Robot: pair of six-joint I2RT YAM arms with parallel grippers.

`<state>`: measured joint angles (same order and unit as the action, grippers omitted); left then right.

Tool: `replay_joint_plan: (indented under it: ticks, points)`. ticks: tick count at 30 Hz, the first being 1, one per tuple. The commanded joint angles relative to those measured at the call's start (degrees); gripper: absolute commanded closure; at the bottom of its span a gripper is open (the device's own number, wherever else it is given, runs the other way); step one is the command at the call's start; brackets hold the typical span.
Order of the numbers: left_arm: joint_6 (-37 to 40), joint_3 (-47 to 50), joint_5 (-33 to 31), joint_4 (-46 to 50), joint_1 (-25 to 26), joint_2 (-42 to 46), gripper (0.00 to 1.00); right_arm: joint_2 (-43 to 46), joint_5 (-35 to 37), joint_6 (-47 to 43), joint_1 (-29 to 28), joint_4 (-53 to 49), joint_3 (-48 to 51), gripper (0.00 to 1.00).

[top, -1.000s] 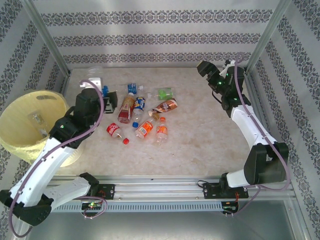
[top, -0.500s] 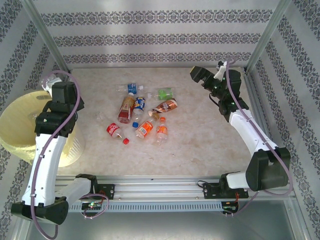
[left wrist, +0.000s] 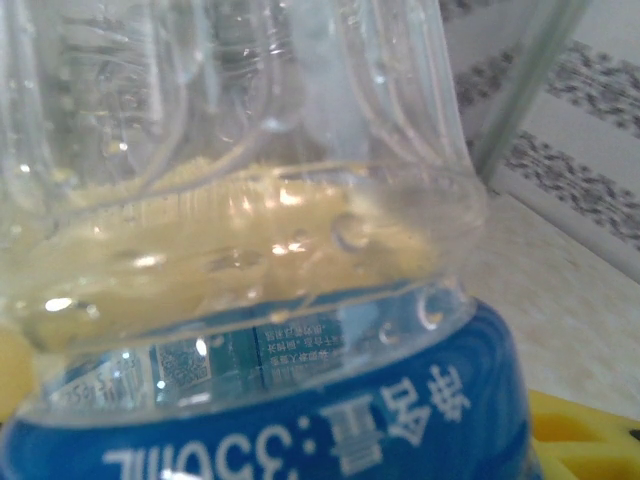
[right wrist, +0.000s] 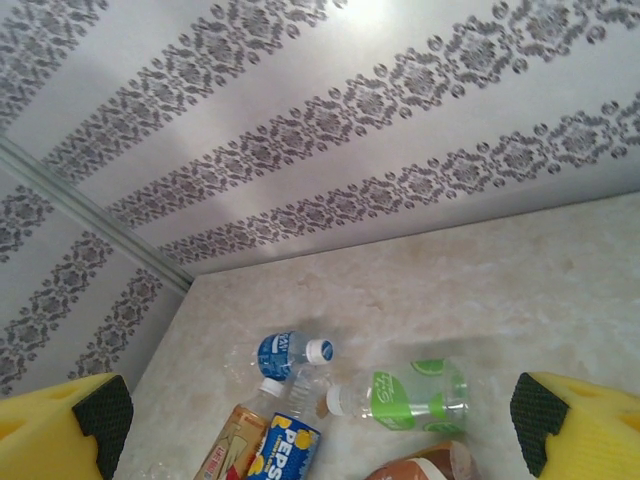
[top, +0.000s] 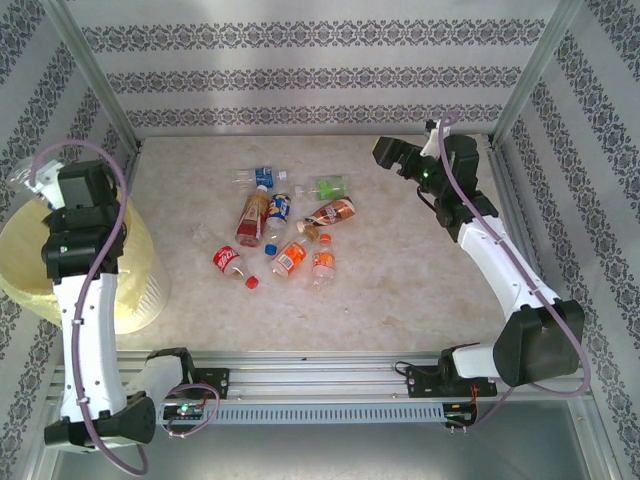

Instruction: Put the plastic bottles in the bin

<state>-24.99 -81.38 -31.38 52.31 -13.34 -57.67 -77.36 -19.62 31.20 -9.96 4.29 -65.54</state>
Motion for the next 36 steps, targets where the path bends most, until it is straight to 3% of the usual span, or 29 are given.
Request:
replay_joint_plan:
  ticks: [1, 11, 16, 19, 30, 36]
  points:
    - [-2.09, 1.88, -0.06, -0.62, -4.62, 0.54, 0.43, 0.70, -2.49, -5.56, -1.34, -1.51, -3.08, 0.02]
    - [-8.05, 6.27, 7.25, -3.89, -15.96, -2.89, 0.31, 3.13, 0.48, -7.04, -3.18, -0.78, -1.89, 0.02]
    - [-9.99, 6.17, 14.92, -5.81, -19.15, -5.06, 0.07, 4.14, 3.23, -7.99, -3.81, -0.89, -1.36, 0.02]
    - [-9.68, 5.26, 17.63, -6.40, -19.13, -5.50, 0.00, 4.41, 4.10, -8.17, -3.98, -1.04, -1.15, 0.02]
    - [-9.18, 3.24, 32.39, -7.12, -18.74, -1.05, 0.00, 2.20, 6.88, -6.63, -4.96, -1.20, -0.45, 0.02]
    - [-10.88, 3.99, 38.56, -8.56, -15.20, 4.03, 0.00, 0.40, 13.62, -2.88, -5.78, -3.68, 0.17, 0.02]
